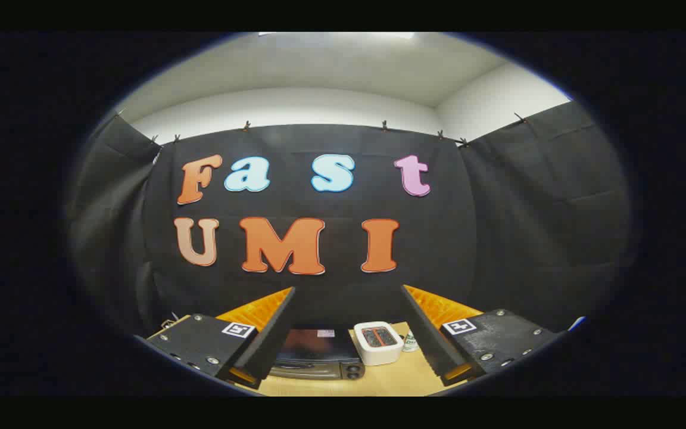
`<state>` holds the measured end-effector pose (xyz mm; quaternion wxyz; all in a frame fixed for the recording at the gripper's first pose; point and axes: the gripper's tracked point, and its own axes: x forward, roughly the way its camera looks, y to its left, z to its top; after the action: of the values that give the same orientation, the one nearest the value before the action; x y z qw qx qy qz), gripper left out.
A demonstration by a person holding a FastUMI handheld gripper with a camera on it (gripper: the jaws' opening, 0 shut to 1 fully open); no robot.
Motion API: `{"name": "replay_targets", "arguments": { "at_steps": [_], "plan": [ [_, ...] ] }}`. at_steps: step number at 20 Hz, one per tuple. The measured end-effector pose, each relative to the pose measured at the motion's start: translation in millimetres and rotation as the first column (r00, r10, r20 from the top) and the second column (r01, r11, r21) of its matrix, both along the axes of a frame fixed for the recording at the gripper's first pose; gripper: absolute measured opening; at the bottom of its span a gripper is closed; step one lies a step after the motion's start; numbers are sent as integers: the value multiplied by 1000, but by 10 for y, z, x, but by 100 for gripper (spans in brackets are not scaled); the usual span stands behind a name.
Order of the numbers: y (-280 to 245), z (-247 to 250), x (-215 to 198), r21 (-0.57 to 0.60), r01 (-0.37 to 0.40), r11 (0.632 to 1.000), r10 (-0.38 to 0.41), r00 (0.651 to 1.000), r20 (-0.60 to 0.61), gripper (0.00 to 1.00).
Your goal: Open the toaster oven, put the food inside, and close the toaster oven door.
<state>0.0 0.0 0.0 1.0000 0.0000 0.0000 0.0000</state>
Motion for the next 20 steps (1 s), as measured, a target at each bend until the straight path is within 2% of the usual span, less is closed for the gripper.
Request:
{"name": "replay_targets", "arguments": {
  "at_steps": [4,15,20],
  "plan": [
    [152,-99,14,3,-42,999,42,998,-35,99],
    [275,-258,-46,-17,-47,999,45,997,-66,98],
    [420,-581,50,-25,-56,998,53,992,-117,98]
  ]
}}
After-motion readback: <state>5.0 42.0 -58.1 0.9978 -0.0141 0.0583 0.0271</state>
